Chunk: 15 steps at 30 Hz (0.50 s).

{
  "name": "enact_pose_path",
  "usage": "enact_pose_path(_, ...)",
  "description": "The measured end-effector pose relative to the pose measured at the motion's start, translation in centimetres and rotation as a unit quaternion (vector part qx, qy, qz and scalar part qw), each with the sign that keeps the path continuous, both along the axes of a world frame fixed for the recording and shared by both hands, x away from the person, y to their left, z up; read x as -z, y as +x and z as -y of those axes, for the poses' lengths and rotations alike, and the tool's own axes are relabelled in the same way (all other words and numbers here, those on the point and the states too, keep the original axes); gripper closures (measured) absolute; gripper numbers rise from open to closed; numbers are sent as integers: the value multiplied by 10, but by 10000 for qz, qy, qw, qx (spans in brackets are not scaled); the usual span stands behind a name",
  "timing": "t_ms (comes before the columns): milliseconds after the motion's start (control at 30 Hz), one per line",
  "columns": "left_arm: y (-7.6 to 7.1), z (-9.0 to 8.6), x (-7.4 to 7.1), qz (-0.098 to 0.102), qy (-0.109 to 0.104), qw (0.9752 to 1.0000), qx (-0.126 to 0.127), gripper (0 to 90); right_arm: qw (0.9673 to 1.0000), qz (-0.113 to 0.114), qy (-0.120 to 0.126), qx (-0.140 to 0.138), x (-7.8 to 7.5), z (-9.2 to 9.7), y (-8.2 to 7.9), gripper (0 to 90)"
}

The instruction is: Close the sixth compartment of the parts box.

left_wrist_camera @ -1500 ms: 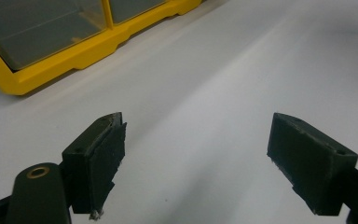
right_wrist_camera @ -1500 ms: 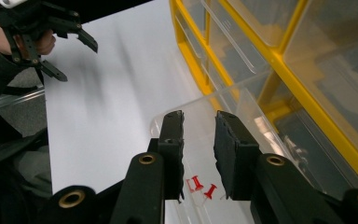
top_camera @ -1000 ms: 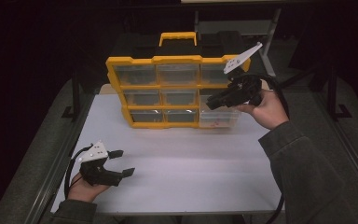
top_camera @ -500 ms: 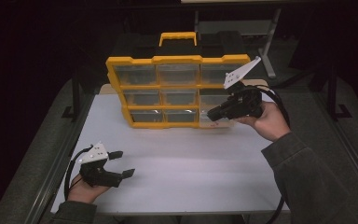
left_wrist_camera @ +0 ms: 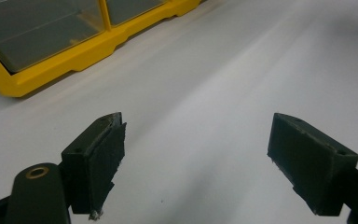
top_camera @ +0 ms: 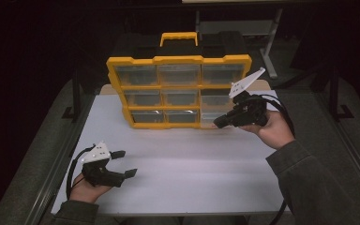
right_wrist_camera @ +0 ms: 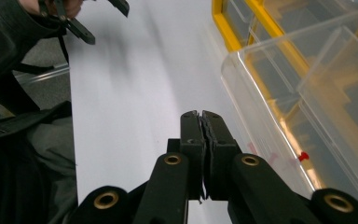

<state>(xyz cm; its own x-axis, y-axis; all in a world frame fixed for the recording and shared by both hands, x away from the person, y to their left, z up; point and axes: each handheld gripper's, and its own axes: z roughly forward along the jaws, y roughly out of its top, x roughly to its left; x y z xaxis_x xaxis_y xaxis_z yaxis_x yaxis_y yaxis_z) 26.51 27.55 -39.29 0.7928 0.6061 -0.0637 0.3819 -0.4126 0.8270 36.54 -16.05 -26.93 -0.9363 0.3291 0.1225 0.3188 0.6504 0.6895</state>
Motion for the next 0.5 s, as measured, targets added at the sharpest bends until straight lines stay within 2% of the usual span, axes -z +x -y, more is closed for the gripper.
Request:
enact_pose_path(100, 0, 0, 1, 18, 46, 10000, 27, 184, 10000, -26, -1, 29, 2, 1, 1, 869)
enact_pose_path(233, 0, 0, -1, 76, 4, 10000, 34, 184, 9999, 3, -135, 72, 5, -1, 3, 870)
enact_pose_path(500, 1, -1, -1, 31, -24, 10000, 6, 184, 9996, 70, -232, 164, 7, -2, 9, 887)
